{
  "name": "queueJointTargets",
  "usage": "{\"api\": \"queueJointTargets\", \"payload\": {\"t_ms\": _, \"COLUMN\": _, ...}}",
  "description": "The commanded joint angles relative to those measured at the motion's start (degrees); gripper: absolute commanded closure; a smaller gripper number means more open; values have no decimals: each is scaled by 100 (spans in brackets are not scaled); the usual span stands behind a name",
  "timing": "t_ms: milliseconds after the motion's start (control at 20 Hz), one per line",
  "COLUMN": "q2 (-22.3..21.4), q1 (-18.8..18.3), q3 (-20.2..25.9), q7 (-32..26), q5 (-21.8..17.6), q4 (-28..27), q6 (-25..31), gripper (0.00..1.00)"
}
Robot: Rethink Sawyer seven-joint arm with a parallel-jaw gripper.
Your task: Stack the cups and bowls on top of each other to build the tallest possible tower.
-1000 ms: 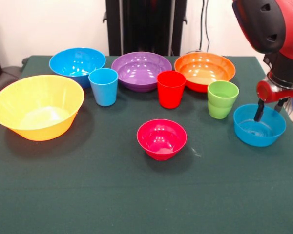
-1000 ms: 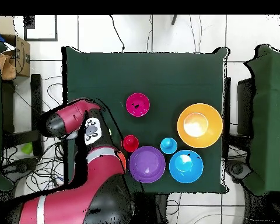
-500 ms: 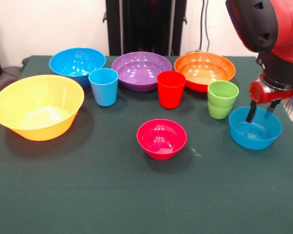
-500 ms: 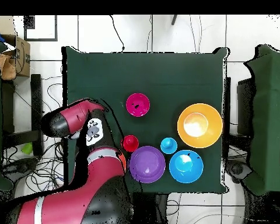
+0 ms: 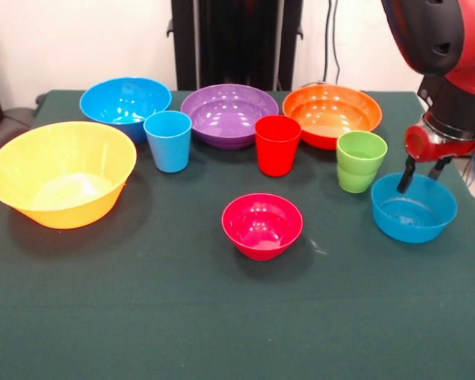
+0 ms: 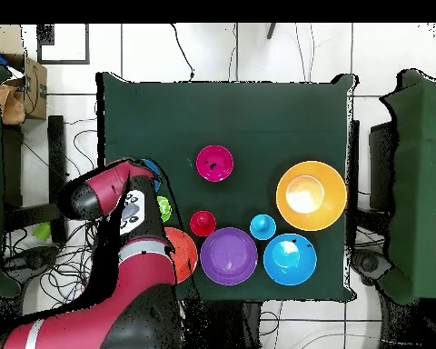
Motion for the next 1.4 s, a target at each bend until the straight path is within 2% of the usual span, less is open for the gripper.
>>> {"api": "queueJointTargets", "payload": {"t_ms": 50, "q2": -59, "q1": 81, "q3": -78, "q7": 1025, "q5": 274, "q4": -179, "q6": 147, "gripper": 100}}
{"api": "queueJointTargets", "payload": {"t_ms": 600, "q2": -9, "q1": 173, "q3": -236, "q7": 902, "q5": 482, "q4": -183, "q6": 109, "gripper": 100}}
{"api": "queueJointTargets", "payload": {"t_ms": 800, "q2": 19, "q1": 215, "q3": -265, "q7": 909, "q5": 520, "q4": -248, "q6": -96, "gripper": 100}}
{"api": "queueJointTargets", "payload": {"t_ms": 1100, "q2": -350, "q1": 223, "q3": -237, "q7": 736, "q5": 672, "q4": -109, "q6": 183, "gripper": 100}}
{"api": "queueJointTargets", "payload": {"t_ms": 1400, "q2": -620, "q1": 16, "q3": -217, "q7": 318, "q5": 581, "q4": 156, "q6": 160, "gripper": 100}}
